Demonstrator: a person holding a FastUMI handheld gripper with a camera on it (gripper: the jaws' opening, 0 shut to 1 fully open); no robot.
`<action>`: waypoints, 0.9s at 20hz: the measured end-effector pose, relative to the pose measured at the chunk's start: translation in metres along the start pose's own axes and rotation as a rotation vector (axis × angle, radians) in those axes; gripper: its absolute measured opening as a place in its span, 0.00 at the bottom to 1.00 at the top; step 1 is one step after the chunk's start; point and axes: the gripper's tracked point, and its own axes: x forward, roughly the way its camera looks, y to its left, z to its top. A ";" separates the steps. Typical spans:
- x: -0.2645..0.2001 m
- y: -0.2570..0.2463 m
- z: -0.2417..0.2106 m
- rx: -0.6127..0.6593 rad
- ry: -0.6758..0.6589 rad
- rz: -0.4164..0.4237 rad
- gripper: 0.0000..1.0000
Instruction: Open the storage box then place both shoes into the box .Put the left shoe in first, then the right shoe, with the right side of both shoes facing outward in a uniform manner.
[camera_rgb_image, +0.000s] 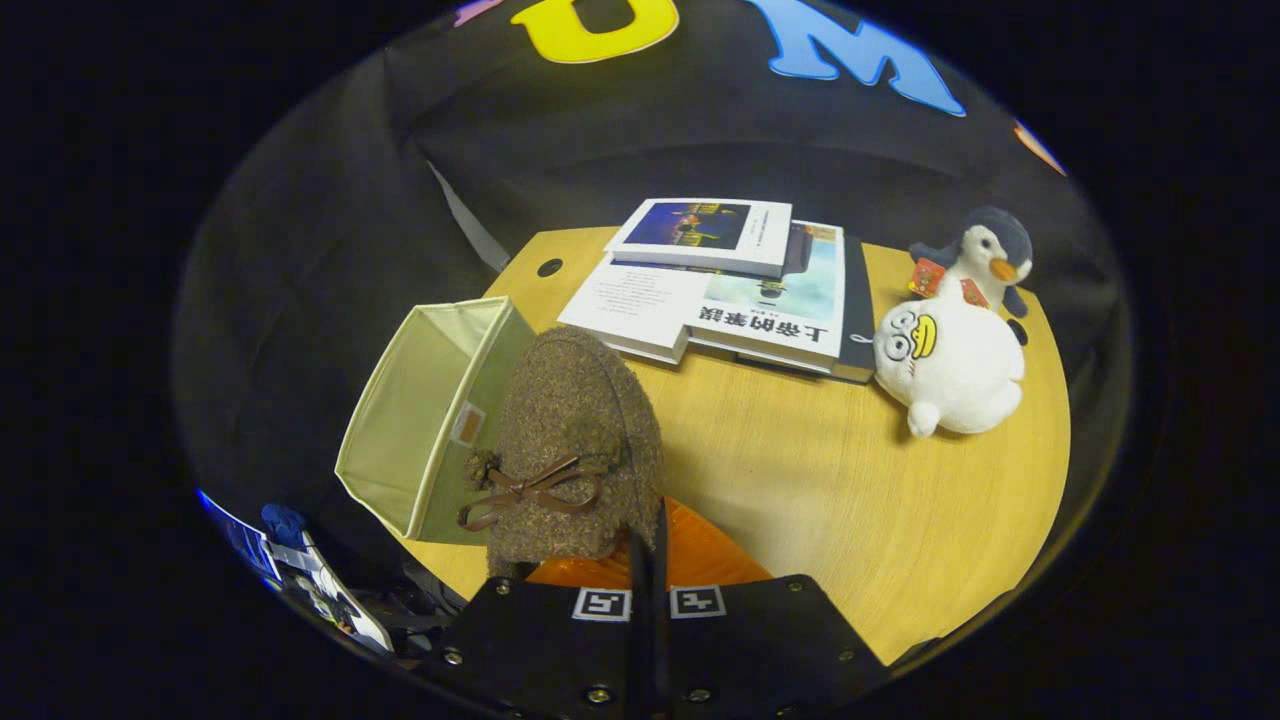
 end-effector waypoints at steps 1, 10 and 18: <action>0.001 0.006 0.002 -0.011 0.002 0.004 0.00; 0.005 0.074 0.039 -0.090 0.003 0.076 0.00; 0.016 0.142 0.077 -0.119 0.016 0.124 0.00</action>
